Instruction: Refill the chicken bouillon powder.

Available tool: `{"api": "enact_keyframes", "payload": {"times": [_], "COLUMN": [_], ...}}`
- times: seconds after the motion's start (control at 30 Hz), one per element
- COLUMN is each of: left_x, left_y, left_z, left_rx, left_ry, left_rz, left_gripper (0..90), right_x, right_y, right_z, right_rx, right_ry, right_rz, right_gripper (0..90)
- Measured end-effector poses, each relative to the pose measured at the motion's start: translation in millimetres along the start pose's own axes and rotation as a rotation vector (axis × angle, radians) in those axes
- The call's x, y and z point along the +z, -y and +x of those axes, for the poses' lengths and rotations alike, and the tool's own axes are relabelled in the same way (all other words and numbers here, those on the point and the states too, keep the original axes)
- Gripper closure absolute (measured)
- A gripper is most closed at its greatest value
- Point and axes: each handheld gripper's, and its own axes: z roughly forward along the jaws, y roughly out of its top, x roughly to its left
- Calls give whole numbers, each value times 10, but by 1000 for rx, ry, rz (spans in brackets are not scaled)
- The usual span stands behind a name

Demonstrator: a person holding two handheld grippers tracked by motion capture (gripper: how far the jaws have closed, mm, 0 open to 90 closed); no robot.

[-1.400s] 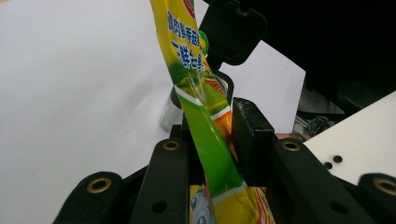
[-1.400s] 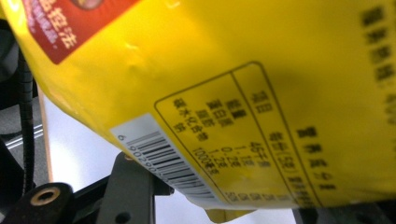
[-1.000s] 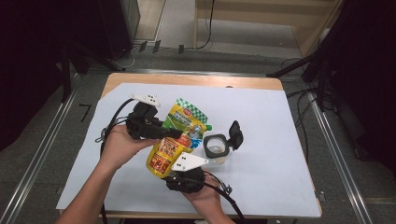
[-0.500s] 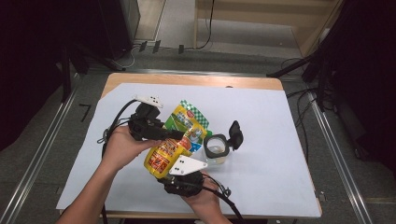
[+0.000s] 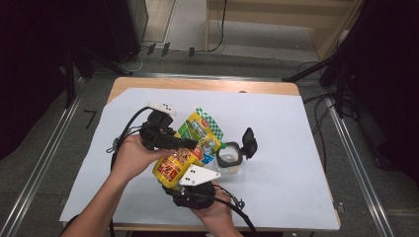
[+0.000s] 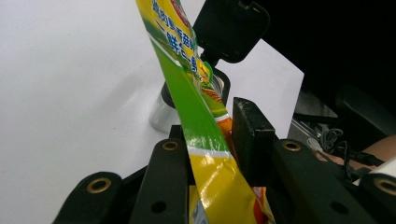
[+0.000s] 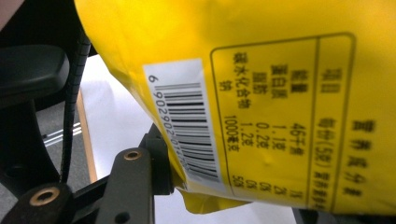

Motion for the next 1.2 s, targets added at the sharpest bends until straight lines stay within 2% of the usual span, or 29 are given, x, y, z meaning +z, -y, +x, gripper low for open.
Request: {"api": "enact_keyframes", "payload": {"times": [0.17, 0.27, 0.57, 0.83, 1.2], "left_x": [46, 78, 153, 221, 292], "left_y": [-4, -12, -34, -62, -85], "left_z": [-1, -3, -19, -46, -80], "left_rx": [-8, -34, -60, -53, -64], "left_ry": [-5, 2, -8, 9, -20], "left_rz": [11, 20, 39, 49, 62], "left_gripper": [758, 763, 773, 782, 777], "right_x": [6, 5, 7, 13, 34], "right_y": [9, 9, 21, 31, 26], "right_z": [-9, -7, -14, 3, -30], "right_rx": [16, 19, 26, 19, 59], "right_ry": [-9, -8, -11, -7, -15], "right_rz": [6, 8, 15, 18, 32], "right_gripper": [566, 563, 552, 553, 575]}}
